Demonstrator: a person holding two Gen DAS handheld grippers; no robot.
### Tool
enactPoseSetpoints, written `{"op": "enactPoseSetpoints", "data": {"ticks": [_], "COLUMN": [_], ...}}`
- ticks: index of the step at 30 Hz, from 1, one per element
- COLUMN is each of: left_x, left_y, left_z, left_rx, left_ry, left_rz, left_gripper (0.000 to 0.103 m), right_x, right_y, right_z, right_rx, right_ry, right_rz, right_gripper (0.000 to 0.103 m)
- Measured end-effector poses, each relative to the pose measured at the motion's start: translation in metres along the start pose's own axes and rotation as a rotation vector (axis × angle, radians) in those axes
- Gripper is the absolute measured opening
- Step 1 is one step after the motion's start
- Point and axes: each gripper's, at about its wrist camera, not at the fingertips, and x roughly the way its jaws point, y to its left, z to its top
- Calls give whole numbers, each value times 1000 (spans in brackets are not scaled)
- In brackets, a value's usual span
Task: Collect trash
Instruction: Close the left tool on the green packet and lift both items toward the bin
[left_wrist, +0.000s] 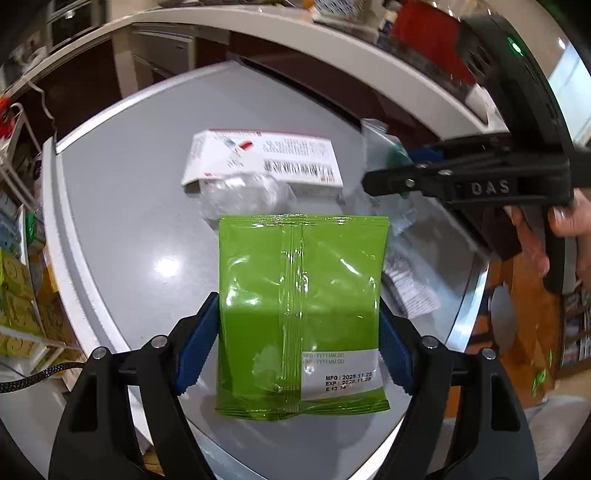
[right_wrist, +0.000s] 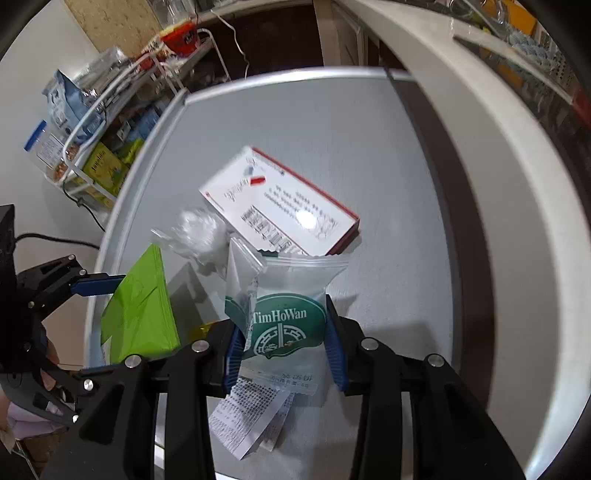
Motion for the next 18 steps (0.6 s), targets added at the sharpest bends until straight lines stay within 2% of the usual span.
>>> {"op": "enactPoseSetpoints", "data": {"ticks": [5,11,18], "left_x": [-24,-72,-109], "left_y": [0,-3,-21], "left_z": [5,7,-3], "left_rx": [-55,-127,-189], "left_ry": [-80,-184,-273], "left_rz": [33,128,209], "left_gripper": [79,79,79], "right_x": [-29,-66,-103], "right_y": [5,9,20], "right_z": [-3,-10,-25], "right_rx": [-13,-28,-61], "right_ry": [-60,-133,-202], "right_rz": [9,30,39], "right_gripper": [38,38,38]}}
